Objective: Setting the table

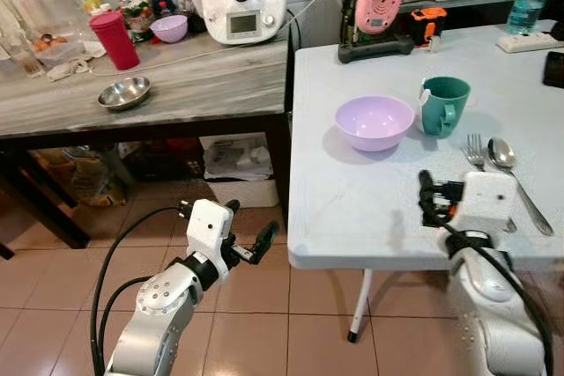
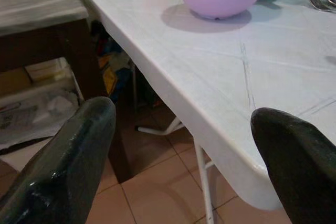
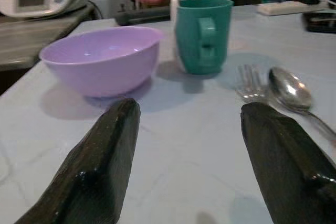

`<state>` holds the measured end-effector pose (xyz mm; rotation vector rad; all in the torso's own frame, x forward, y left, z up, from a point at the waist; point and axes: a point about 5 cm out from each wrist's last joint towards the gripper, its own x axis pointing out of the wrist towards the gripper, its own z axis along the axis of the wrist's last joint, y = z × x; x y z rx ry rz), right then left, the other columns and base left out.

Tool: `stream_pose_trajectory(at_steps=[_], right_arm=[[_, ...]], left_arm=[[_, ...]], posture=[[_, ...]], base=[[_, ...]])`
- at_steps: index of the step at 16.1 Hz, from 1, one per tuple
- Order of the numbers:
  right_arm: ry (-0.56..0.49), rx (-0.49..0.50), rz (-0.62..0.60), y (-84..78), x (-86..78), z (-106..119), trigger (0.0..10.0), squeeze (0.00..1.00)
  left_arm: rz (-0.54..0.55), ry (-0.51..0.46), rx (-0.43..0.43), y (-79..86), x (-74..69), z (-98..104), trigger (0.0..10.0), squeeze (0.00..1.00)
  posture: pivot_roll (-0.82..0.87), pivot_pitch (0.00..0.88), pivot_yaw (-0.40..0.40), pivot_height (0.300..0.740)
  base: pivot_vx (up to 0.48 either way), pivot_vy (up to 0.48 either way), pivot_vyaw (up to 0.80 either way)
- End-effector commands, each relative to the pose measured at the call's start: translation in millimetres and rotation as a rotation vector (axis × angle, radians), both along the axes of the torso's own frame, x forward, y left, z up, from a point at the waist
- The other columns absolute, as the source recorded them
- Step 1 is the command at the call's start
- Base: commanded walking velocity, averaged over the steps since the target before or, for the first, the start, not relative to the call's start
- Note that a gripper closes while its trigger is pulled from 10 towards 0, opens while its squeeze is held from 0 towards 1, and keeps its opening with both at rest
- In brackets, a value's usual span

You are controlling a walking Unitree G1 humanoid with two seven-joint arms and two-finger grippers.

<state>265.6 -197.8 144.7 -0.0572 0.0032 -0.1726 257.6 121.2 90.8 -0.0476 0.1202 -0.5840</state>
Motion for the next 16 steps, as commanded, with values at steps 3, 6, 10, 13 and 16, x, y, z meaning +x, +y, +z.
stream_pose_trajectory(at_steps=[3, 6, 10, 13, 16], right_arm=[[-0.014, -0.027, 0.011, 4.9, 2.5, 3.2, 10.0, 0.00], [0.003, -0.182, 0.014, -3.2, 13.8, 10.4, 10.0, 0.00], [0.026, -0.268, 0.013, -18.9, 31.7, 21.9, 10.0, 0.00], [0.080, -0.344, 0.096, -20.3, 55.4, 27.9, 10.0, 0.00], [0.080, -0.409, 0.223, -8.7, 76.0, 41.0, 10.0, 0.00]], left_arm=[[0.001, -0.012, 0.010, 3.5, 0.2, 2.3, 10.0, 0.00], [-0.058, -0.027, 0.028, -5.0, 0.1, 5.7, 10.0, 0.00], [-0.126, -0.037, 0.050, -11.7, -3.6, 9.7, 10.0, 0.00], [-0.146, -0.025, 0.062, -10.9, -7.9, 9.0, 10.0, 0.00], [-0.148, -0.021, 0.065, -10.9, -9.4, 9.5, 10.0, 0.00]], posture=[[-0.24, 0.060, 0.141, 0.740], [-0.24, 0.075, 0.143, 0.740], [-0.24, 0.110, 0.149, 0.740], [-0.23, 0.131, 0.154, 0.740], [-0.22, 0.140, 0.150, 0.740]], base=[[0.000, 0.000, 0.00], [0.000, 0.000, 0.00], [0.000, 0.000, 0.00], [0.000, 0.000, 0.00], [0.000, 0.000, 0.00]])
